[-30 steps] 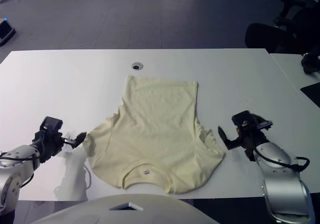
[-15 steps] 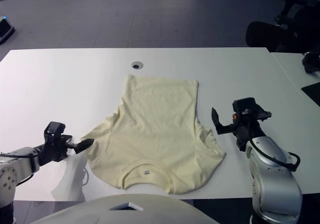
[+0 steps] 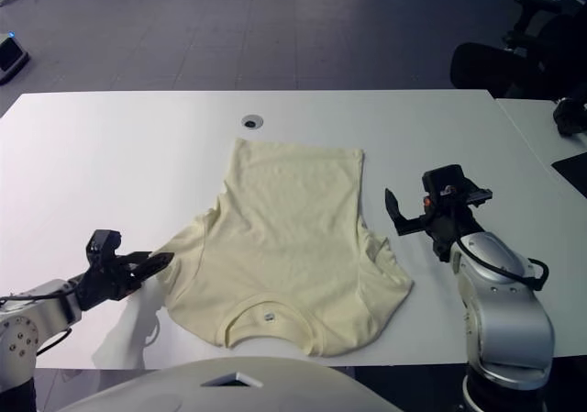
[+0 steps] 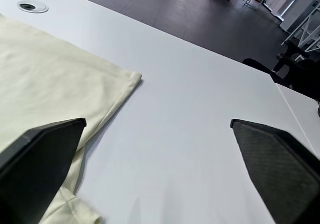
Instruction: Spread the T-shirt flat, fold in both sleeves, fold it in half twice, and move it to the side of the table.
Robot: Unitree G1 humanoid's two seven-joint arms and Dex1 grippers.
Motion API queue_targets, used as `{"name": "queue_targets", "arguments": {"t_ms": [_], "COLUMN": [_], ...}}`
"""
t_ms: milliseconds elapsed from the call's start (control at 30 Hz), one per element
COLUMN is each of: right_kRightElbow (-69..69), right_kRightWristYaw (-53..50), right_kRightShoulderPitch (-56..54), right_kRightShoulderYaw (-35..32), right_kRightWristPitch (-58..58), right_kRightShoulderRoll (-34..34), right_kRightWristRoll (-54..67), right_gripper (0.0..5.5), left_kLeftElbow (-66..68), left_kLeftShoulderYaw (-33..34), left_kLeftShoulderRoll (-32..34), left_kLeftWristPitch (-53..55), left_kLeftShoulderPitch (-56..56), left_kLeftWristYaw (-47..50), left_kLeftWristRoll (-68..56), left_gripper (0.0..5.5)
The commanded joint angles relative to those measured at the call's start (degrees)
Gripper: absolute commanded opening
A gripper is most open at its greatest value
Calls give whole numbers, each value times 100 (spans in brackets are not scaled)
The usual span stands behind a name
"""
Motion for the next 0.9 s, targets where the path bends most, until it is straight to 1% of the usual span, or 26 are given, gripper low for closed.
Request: {"name": "queue_targets", "arguments": {"t_ms": [33, 167, 200, 300, 467, 700, 900], "right_kRightElbow": [-3, -1, 4, 16, 14, 139, 273], "right_kRightWristYaw": [-3, -23, -26, -33, -64, -119, -167], "right_kRightShoulderPitch": [-32, -29, -34, -10, 17, -35, -113], "right_kRightShoulderYaw": [29, 55, 59, 76, 123, 208, 186], "right_kRightWristPitch": [15, 14, 14, -12, -28, -111, -185], "right_kRightShoulderRoll": [-86, -107, -113, -128, -144, -184, -249], "right_kRightWristRoll": [48, 66, 72, 70, 59, 30, -8], "right_gripper": [540, 540, 540, 540, 540, 540, 540], "left_kLeftElbow": [185, 283, 295, 331, 489, 968, 1483], "left_kLeftShoulderYaw": [-198, -286, -295, -306, -289, -258, -14], "left_kLeftShoulderRoll": [102, 130, 129, 97, 58, 17, 289], "left_kLeftWristPitch": [179, 50, 31, -15, -74, -223, -427], "left_kLeftShoulderPitch": [210, 191, 189, 150, -20, -598, -1001], "left_kLeftWristYaw": [115, 264, 289, 374, 549, 894, 1055], "left_kLeftWristRoll": [77, 207, 210, 202, 227, 389, 598], "left_gripper": [222, 167, 140, 95, 6, 2, 2]}}
